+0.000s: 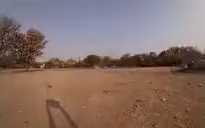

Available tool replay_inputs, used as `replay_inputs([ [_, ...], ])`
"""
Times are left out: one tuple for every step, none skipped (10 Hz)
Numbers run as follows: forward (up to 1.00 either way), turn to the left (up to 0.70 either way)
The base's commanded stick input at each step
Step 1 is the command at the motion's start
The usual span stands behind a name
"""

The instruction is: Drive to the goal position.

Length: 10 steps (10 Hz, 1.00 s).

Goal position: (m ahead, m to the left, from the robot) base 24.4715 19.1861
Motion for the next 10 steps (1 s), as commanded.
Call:
replay_inputs([
  [0.7,0.0],
  [0.7,0.0],
  [0.7,0.0],
  [0.7,0.0],
  [0.7,0.0],
  [0.7,0.0],
  [0.7,0.0],
  [0.7,0.0],
  [0.7,0.0],
  [0.7,0.0],
])
